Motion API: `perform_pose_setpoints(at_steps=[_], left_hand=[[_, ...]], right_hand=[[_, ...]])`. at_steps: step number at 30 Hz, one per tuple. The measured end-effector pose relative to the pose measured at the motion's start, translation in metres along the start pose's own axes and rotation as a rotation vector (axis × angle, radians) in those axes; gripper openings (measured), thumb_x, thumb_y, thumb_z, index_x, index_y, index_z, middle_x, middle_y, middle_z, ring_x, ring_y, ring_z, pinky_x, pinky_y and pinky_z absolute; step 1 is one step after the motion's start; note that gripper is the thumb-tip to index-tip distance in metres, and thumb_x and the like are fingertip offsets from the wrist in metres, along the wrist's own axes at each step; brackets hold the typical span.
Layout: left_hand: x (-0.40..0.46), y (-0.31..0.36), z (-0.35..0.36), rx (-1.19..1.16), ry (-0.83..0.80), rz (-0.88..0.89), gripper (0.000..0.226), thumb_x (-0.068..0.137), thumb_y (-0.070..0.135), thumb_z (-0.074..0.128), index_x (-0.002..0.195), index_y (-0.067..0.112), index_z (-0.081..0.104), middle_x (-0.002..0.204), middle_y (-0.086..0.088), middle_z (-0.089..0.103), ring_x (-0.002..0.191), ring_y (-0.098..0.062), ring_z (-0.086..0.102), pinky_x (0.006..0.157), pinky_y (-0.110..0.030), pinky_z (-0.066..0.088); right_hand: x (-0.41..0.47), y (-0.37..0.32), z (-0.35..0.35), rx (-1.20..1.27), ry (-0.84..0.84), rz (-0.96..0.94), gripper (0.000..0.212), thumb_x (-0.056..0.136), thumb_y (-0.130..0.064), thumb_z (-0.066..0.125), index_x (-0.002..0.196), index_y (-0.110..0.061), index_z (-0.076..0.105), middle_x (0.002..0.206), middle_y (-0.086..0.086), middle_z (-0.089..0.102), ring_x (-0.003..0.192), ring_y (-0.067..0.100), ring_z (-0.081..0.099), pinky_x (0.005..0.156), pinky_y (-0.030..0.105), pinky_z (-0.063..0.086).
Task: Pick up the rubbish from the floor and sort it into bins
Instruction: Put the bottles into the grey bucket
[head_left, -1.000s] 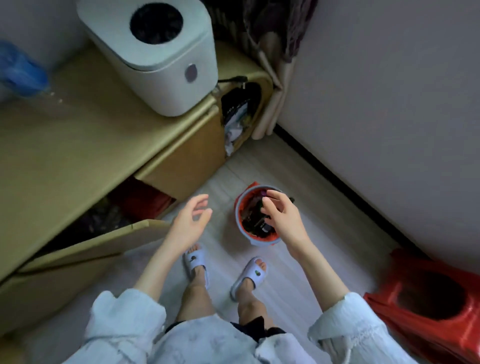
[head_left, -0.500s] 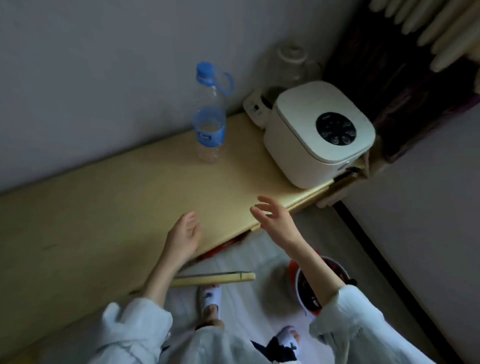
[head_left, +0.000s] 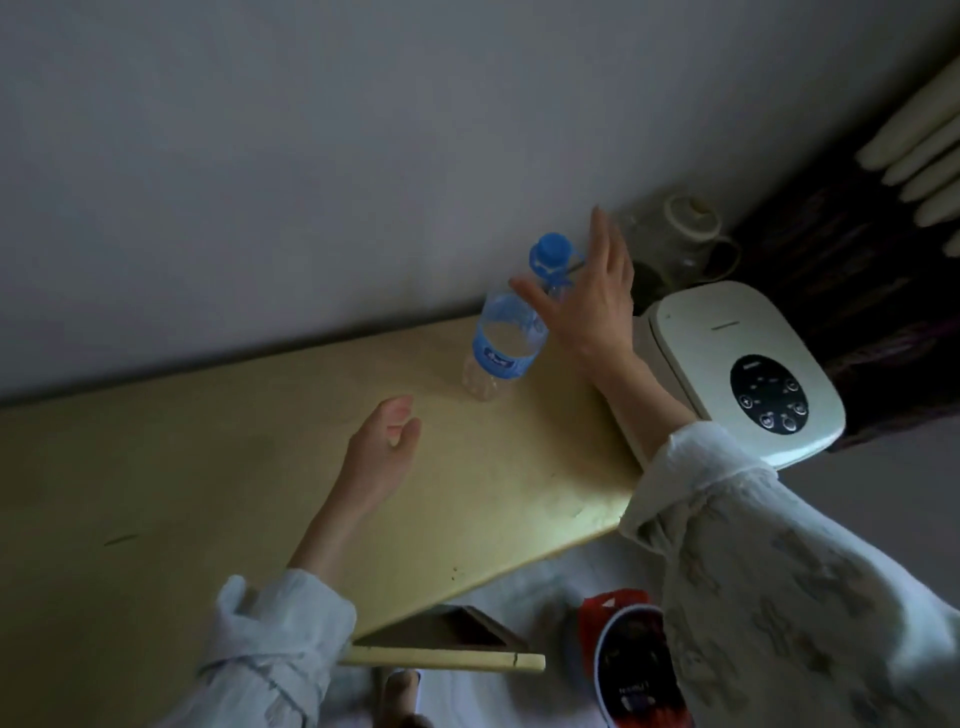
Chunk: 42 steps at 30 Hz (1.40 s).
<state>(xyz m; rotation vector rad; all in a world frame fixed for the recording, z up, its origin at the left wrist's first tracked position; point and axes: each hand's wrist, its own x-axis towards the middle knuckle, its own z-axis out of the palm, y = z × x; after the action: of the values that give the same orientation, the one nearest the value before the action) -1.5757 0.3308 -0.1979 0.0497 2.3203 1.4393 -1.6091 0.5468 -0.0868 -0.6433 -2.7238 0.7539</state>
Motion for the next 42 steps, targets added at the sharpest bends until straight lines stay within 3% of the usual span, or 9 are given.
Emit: perform_pose_setpoints(at_steps=[4,6,14,21,24,27,31,36,42], left_hand=[[0.007,0.014,0.001,-0.003,0.021,0.031,0.033,0.095,0.014,0.049,0.127,0.005,0.05,0.125,-0.008,0.057,0.107,-0.015,0.053,0.092,-0.02,0.036],[0.007,0.021,0.007,-0.002,0.011,0.044,0.033,0.095,0.016,0.049,0.127,0.008,0.05,0.125,-0.006,0.057,0.107,-0.012,0.052,0.092,-0.02,0.036],[-0.032,0.052,0.081,-0.002,-0.114,0.084,0.031,0.094,0.01,0.048,0.125,0.006,0.052,0.122,-0.006,0.058,0.115,-0.02,0.054,0.091,-0.021,0.037],[-0.111,0.093,0.206,0.102,-0.214,0.268,0.027,0.09,0.002,0.052,0.117,0.002,0.057,0.117,-0.013,0.062,0.104,-0.016,0.056,0.09,-0.02,0.039],[-0.161,0.095,0.276,0.179,-0.345,0.31,0.028,0.089,0.0,0.053,0.117,0.002,0.057,0.116,-0.014,0.062,0.104,-0.018,0.057,0.089,-0.017,0.039],[-0.205,0.084,0.344,0.314,-0.493,0.364,0.032,0.088,0.004,0.056,0.12,0.006,0.056,0.117,-0.012,0.061,0.111,-0.024,0.056,0.099,-0.031,0.042],[-0.237,0.063,0.403,0.443,-0.598,0.361,0.033,0.088,0.007,0.057,0.122,0.006,0.056,0.117,-0.013,0.061,0.11,-0.025,0.057,0.096,-0.031,0.041],[-0.228,0.011,0.467,0.58,-0.72,0.318,0.034,0.089,0.007,0.055,0.123,0.007,0.054,0.121,-0.012,0.06,0.114,-0.024,0.056,0.098,-0.03,0.039],[-0.191,-0.117,0.556,0.747,-0.916,0.231,0.039,0.089,0.005,0.055,0.128,0.005,0.05,0.128,-0.015,0.055,0.119,-0.025,0.053,0.1,-0.024,0.034]], right_hand=[[0.018,0.001,0.011,0.056,-0.095,0.023,0.063,0.085,-0.047,0.061,0.136,-0.021,0.036,0.134,0.006,0.05,0.121,0.026,0.048,0.096,0.045,0.046],[0.012,0.008,0.011,0.122,-0.074,0.045,0.054,0.085,-0.043,0.062,0.13,-0.02,0.041,0.125,0.006,0.056,0.112,0.025,0.054,0.088,0.043,0.049],[-0.083,0.079,-0.068,0.223,0.059,0.078,0.05,0.084,-0.032,0.067,0.127,-0.017,0.046,0.12,0.005,0.057,0.106,0.02,0.055,0.082,0.028,0.043],[-0.214,0.198,-0.179,0.381,0.274,0.245,0.043,0.076,-0.032,0.073,0.113,-0.02,0.055,0.107,-0.002,0.06,0.096,0.019,0.06,0.083,0.044,0.052],[-0.274,0.262,-0.213,0.419,0.374,0.311,0.039,0.074,-0.025,0.077,0.108,-0.015,0.059,0.105,0.001,0.061,0.094,0.015,0.058,0.082,0.03,0.052],[-0.329,0.331,-0.232,0.44,0.386,0.418,0.039,0.074,-0.022,0.078,0.108,-0.016,0.058,0.107,-0.001,0.059,0.096,0.011,0.056,0.083,0.017,0.047],[-0.382,0.409,-0.224,0.382,0.301,0.581,0.041,0.075,-0.026,0.076,0.111,-0.018,0.057,0.106,-0.01,0.053,0.099,0.009,0.052,0.092,0.031,0.045],[-0.408,0.489,-0.174,0.35,0.165,0.707,0.046,0.079,-0.031,0.073,0.118,-0.016,0.054,0.118,-0.003,0.055,0.1,0.004,0.045,0.088,0.018,0.035],[-0.415,0.607,-0.042,0.353,0.038,0.865,0.042,0.08,-0.031,0.071,0.114,-0.015,0.054,0.114,0.0,0.057,0.107,0.018,0.051,0.08,0.019,0.03]])
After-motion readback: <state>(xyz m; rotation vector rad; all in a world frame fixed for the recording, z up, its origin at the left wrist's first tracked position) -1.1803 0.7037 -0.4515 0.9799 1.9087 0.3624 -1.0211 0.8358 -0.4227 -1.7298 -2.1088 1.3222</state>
